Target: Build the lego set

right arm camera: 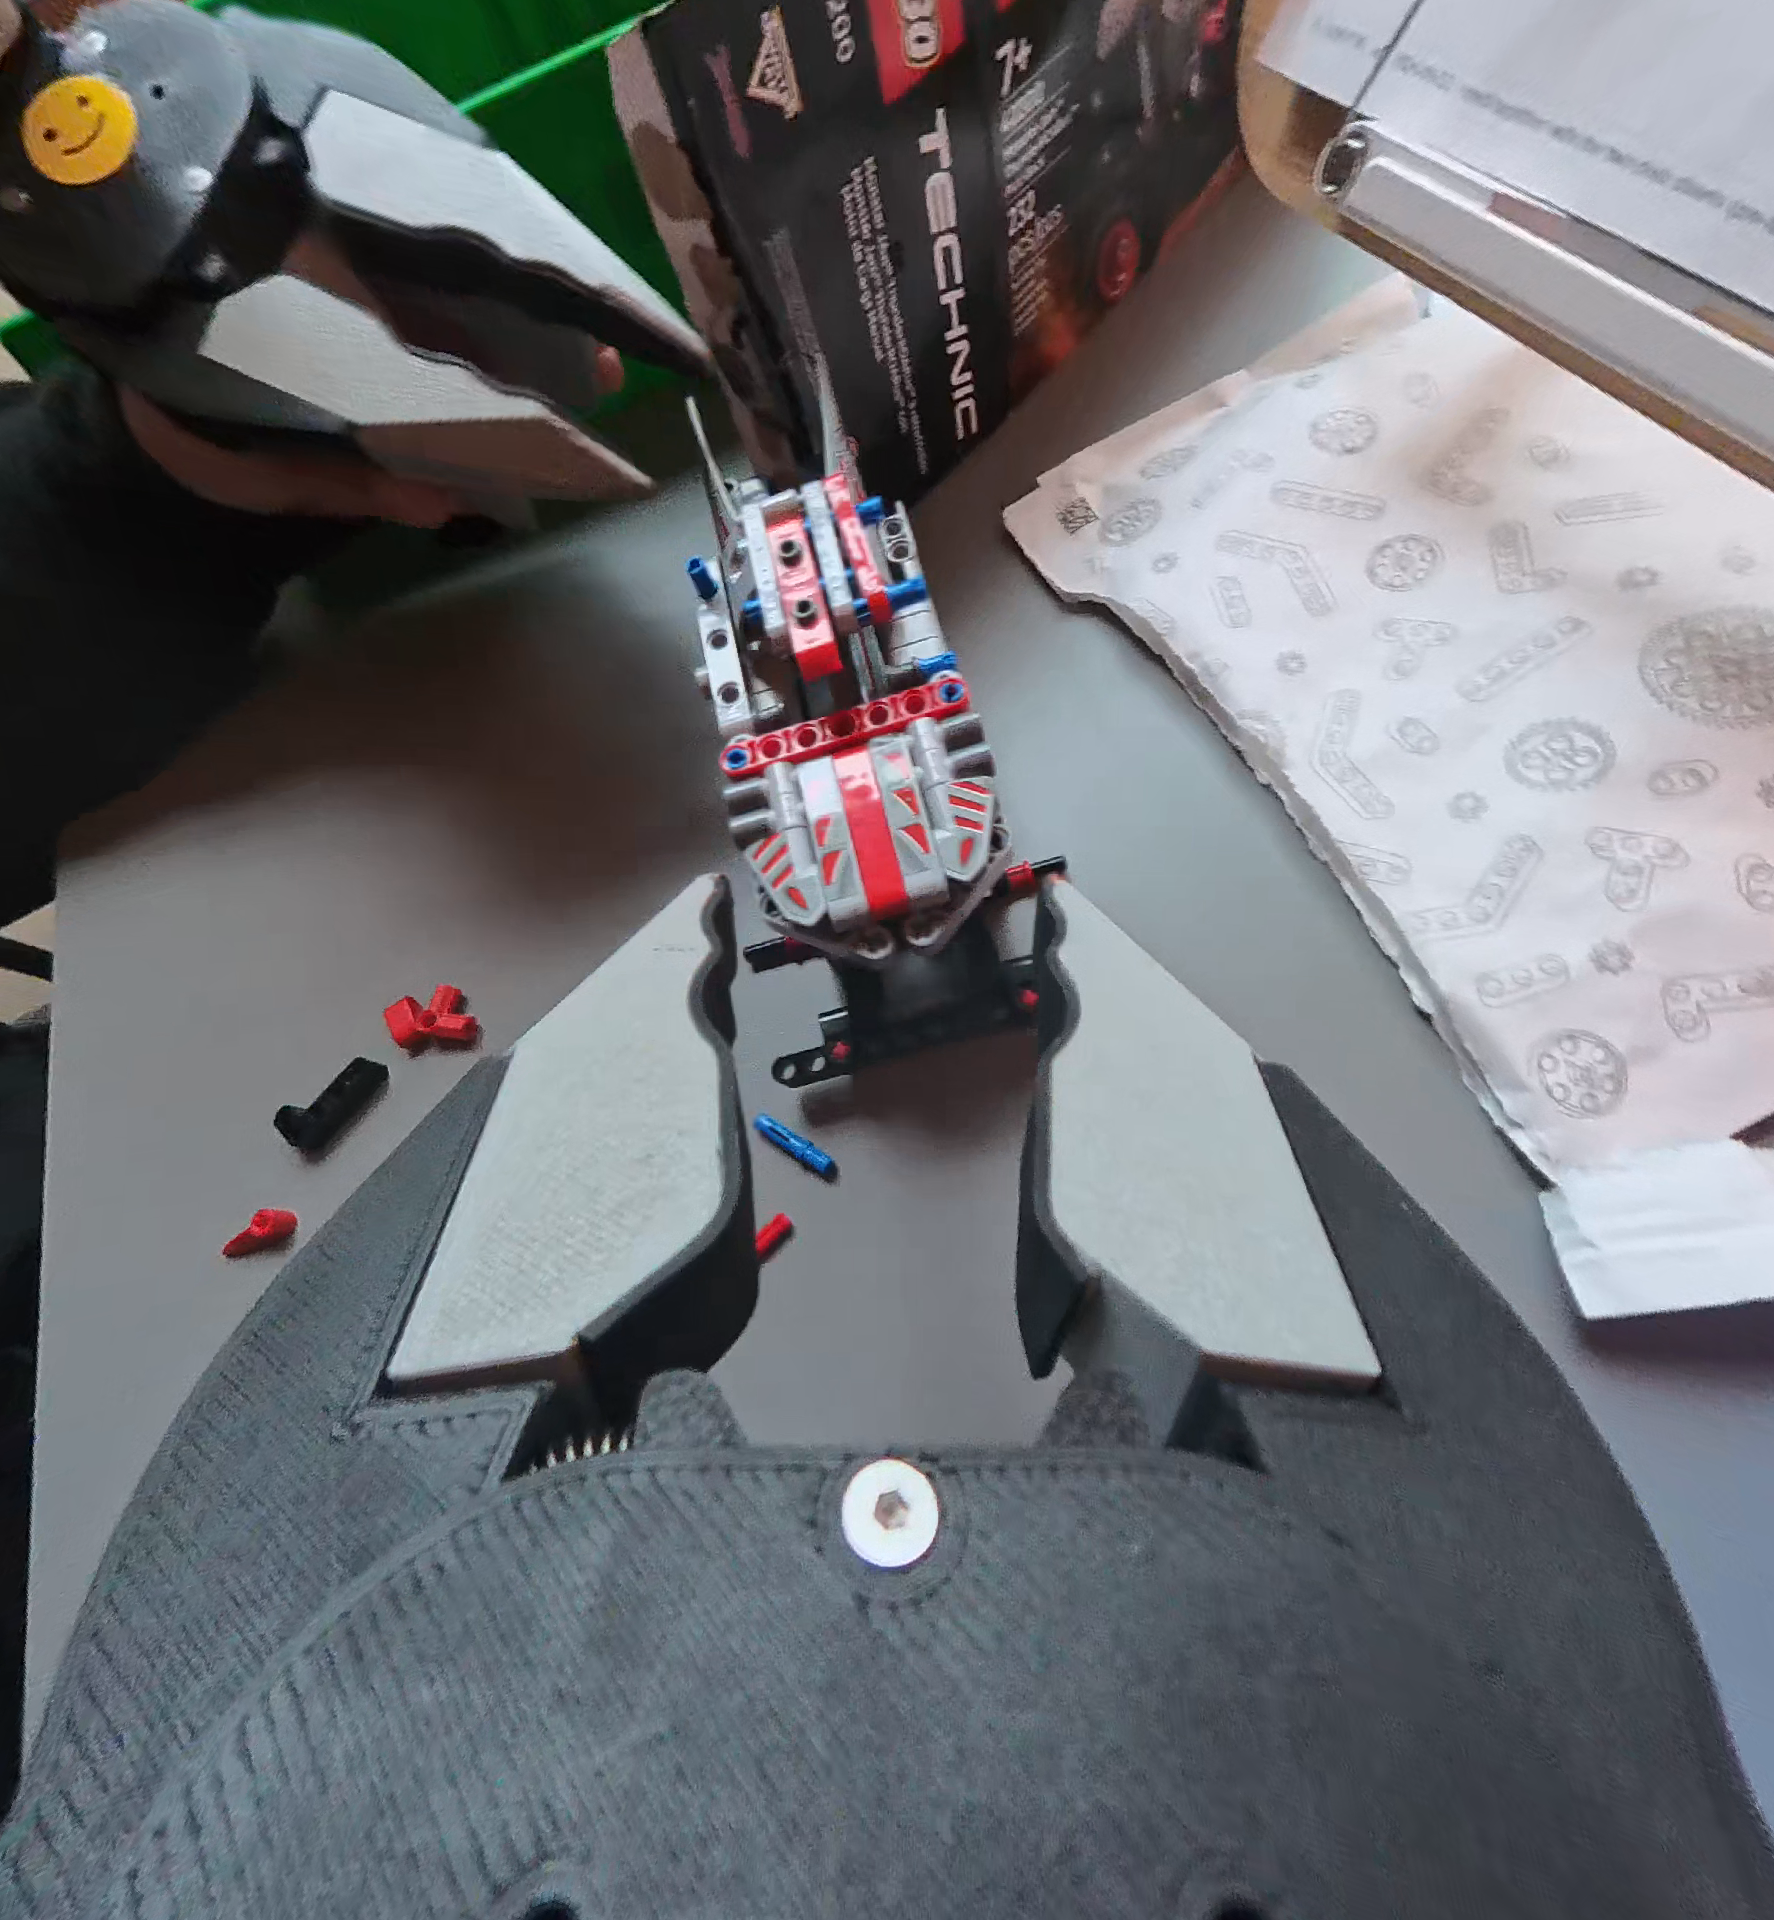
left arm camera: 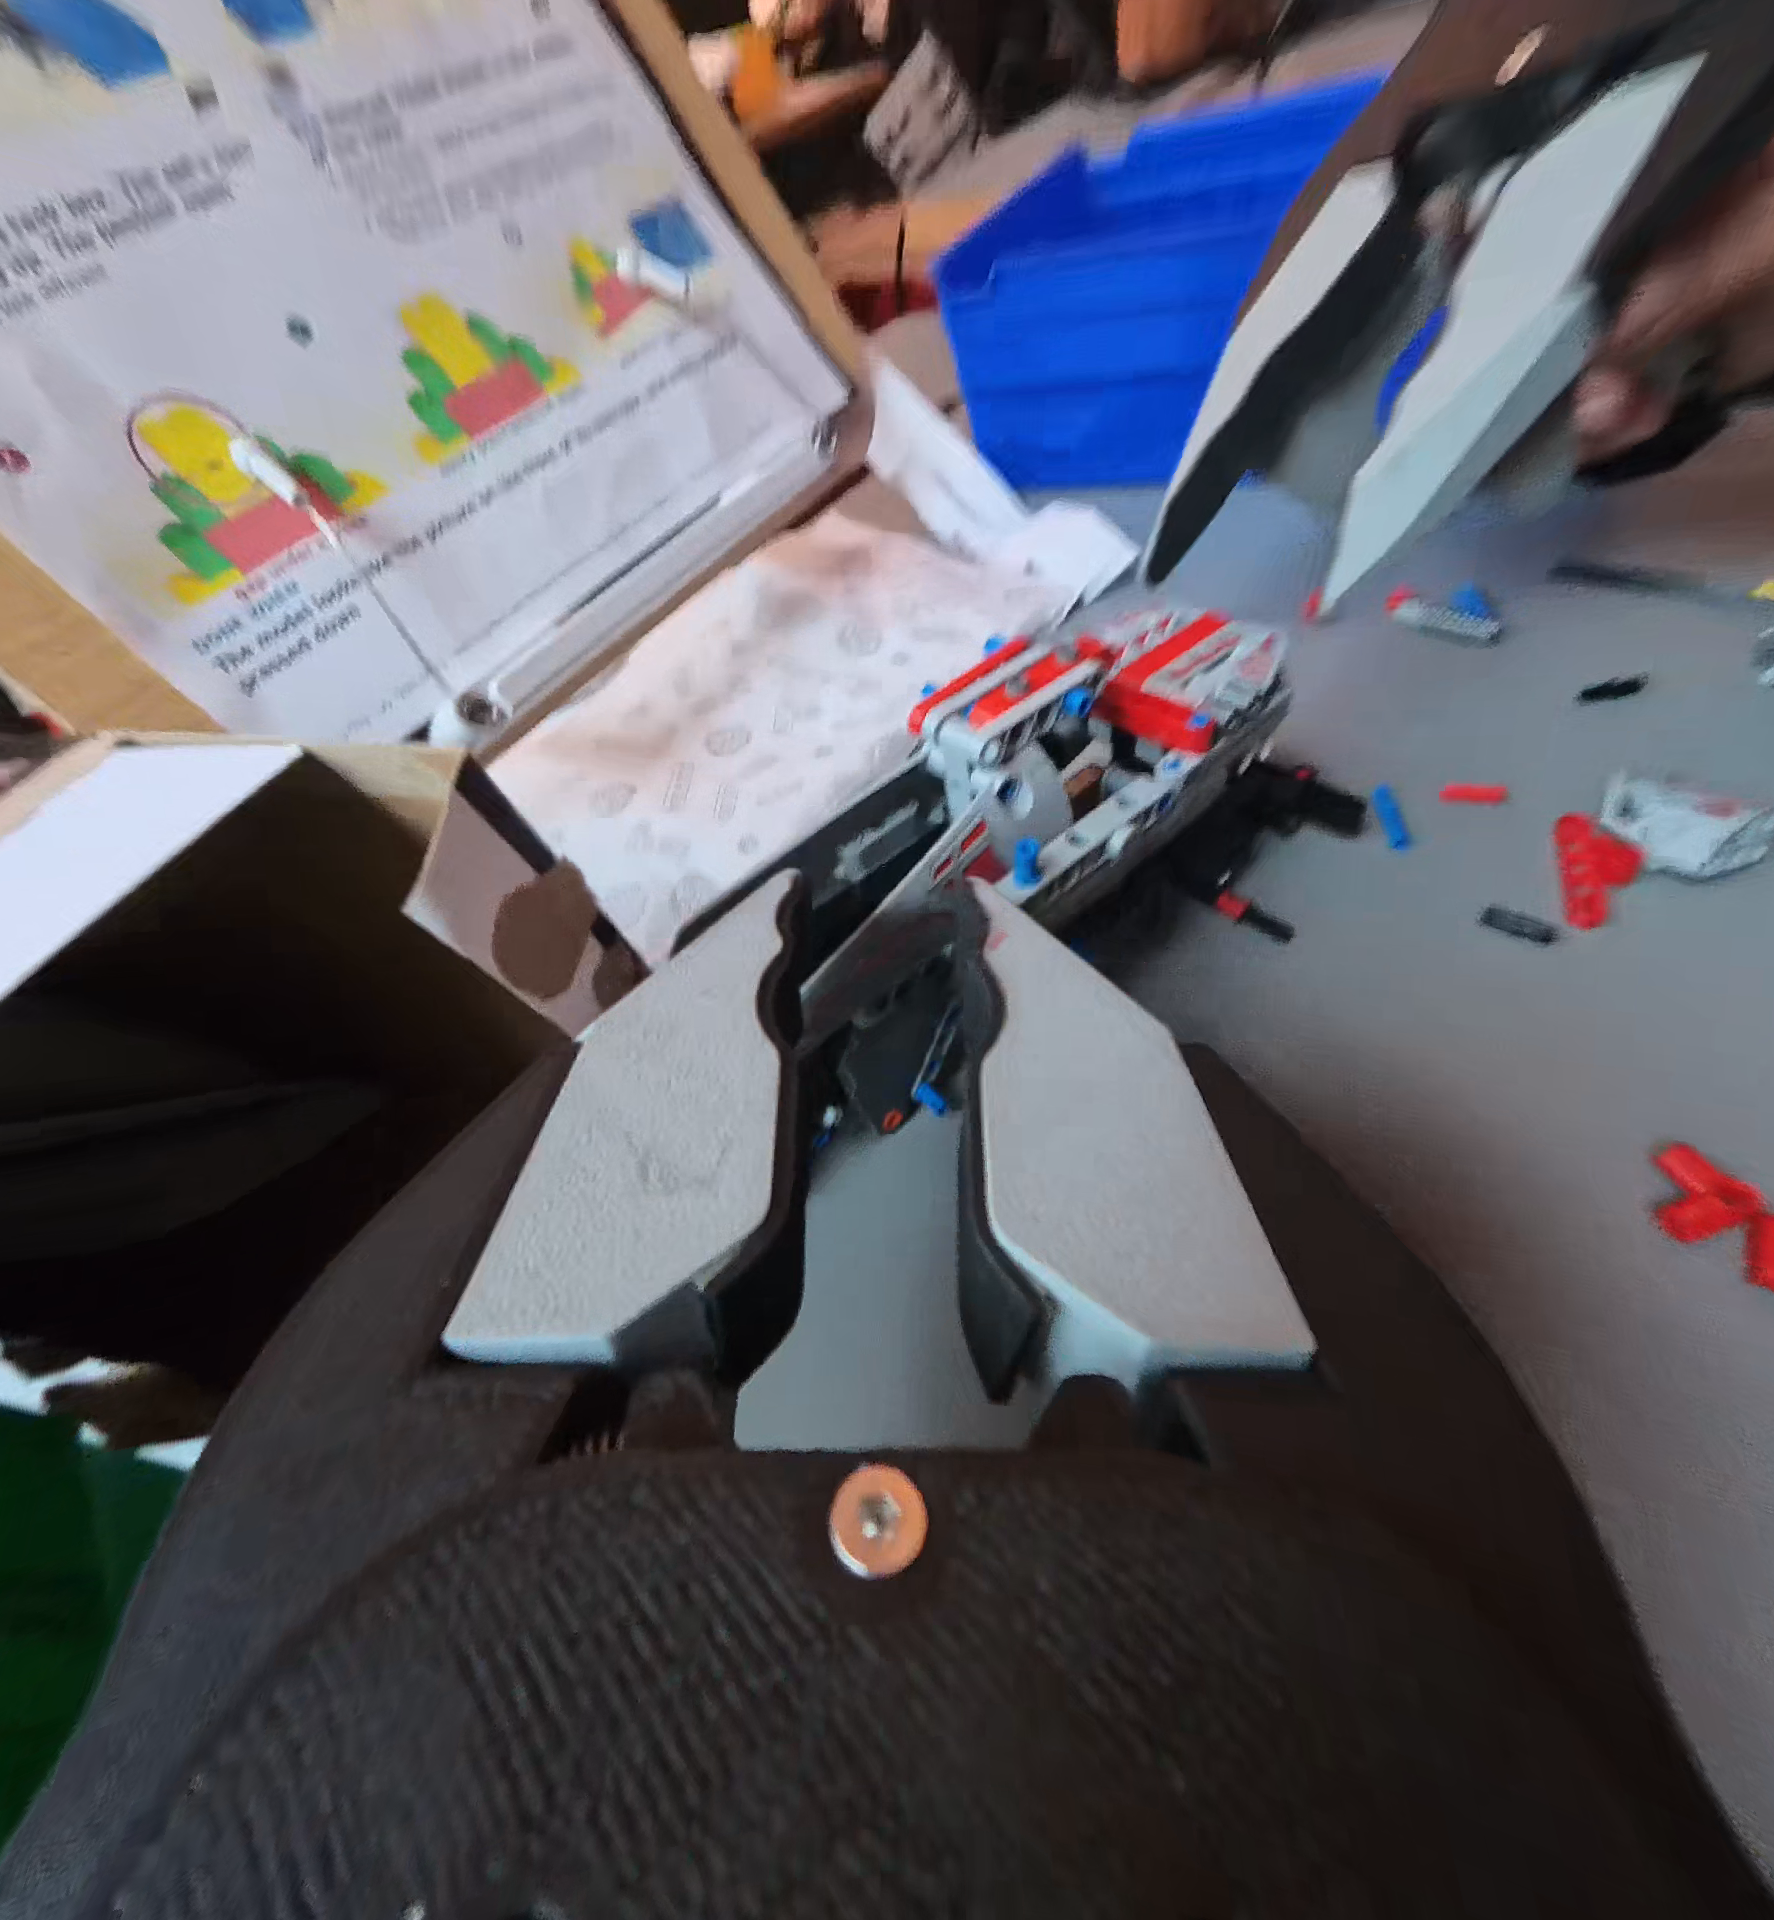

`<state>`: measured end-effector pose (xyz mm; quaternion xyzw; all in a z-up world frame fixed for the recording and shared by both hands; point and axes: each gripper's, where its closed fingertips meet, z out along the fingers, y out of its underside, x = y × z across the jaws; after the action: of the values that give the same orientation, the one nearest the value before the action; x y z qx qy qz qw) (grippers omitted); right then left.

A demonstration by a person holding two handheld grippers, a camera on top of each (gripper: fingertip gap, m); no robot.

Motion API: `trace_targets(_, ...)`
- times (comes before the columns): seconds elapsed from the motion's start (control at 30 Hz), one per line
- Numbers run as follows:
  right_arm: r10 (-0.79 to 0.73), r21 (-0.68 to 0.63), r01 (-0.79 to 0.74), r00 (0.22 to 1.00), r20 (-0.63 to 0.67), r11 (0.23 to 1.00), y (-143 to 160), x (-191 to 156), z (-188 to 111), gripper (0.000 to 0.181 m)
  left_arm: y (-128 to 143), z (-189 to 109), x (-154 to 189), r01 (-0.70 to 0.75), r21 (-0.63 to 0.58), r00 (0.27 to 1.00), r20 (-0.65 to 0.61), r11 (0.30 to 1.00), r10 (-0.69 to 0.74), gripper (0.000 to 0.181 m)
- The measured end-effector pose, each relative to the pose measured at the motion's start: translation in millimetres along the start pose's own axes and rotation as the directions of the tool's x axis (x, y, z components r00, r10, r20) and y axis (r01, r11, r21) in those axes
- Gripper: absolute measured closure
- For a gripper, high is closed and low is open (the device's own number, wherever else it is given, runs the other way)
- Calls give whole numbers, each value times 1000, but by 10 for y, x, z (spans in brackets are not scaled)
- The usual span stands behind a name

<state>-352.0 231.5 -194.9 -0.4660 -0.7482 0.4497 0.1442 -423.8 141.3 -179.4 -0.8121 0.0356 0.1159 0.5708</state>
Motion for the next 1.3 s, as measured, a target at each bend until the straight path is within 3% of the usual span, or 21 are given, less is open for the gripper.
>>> trace_targets(0.07,-11,-30,11,1000,-1,999,47,-22,60,125,159,50,-18,-30,-89,999,19,996,32,155)
trace_targets(0.17,-39,-81,36,998,-40,996,134,23,122,128,171,54,-12,-35,-92,999,18,995,37,158)
trace_targets(0.33,-13,-65,10,999,-45,998,137,73,86,135,102,7,174,14,-58,991,-131,998,-22,171)
trace_targets(0.6,-36,-40,33,995,-96,999,80,134,13,132,23,-56,477,52,-42,942,-331,998,-63,179)
trace_targets(0.77,-76,45,82,991,-111,996,-70,114,-46,133,27,-57,470,62,-43,940,-335,997,-73,180)
trace_targets(1.3,-202,67,212,970,-133,975,-153,-53,84,137,13,-18,523,115,-25,927,-356,993,-116,180)
